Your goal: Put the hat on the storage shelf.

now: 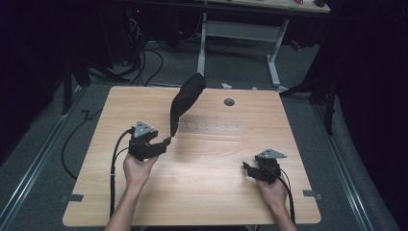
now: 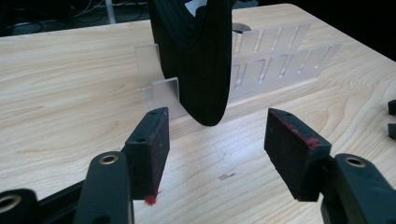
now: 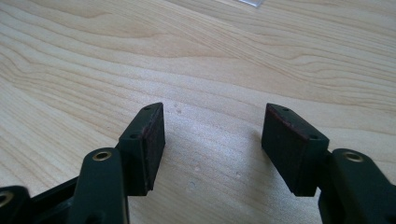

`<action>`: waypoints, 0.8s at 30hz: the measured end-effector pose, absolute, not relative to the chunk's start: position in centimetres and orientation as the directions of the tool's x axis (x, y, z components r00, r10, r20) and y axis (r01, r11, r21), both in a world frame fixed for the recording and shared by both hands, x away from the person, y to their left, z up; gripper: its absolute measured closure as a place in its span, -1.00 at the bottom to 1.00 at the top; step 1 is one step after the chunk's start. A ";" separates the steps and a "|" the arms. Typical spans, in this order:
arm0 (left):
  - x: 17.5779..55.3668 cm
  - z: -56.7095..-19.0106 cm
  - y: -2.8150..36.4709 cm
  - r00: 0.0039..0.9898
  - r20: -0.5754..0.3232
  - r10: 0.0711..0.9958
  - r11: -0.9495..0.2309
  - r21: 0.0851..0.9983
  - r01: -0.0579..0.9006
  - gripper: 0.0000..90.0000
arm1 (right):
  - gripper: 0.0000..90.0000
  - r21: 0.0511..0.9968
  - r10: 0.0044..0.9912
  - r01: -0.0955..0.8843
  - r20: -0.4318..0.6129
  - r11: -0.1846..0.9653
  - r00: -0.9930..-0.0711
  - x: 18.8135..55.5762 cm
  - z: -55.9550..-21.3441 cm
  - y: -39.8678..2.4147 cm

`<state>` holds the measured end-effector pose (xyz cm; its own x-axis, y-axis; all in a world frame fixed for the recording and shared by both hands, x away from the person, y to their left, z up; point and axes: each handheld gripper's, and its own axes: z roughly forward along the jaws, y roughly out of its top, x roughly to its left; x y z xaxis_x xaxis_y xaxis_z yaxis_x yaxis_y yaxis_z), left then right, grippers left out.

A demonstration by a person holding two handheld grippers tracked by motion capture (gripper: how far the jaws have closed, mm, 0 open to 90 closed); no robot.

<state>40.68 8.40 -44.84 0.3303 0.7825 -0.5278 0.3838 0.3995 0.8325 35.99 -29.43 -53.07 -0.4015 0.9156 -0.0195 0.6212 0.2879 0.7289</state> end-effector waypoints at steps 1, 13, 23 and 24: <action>40.6 -44.9 8.5 0.330 -0.528 0.783 0.399 0.832 0.385 -0.10 | -0.12 0.729 0.916 0.621 -0.020 0.288 -0.402 36.0 -53.1 -29.4; 39.3 -46.2 9.7 0.323 -0.522 0.789 0.387 0.832 0.398 -0.12 | -0.12 0.729 0.916 0.621 -0.019 0.288 -0.402 36.0 -53.1 -29.4; 38.3 -48.1 10.1 0.320 -0.526 0.788 0.377 0.823 0.425 -0.15 | -0.11 0.729 0.916 0.621 -0.020 0.288 -0.402 36.0 -53.1 -29.4; 38.2 -48.3 10.2 0.319 -0.523 0.790 0.372 0.824 0.427 -0.15 | -0.12 0.728 0.916 0.622 -0.019 0.287 -0.400 36.0 -53.1 -29.4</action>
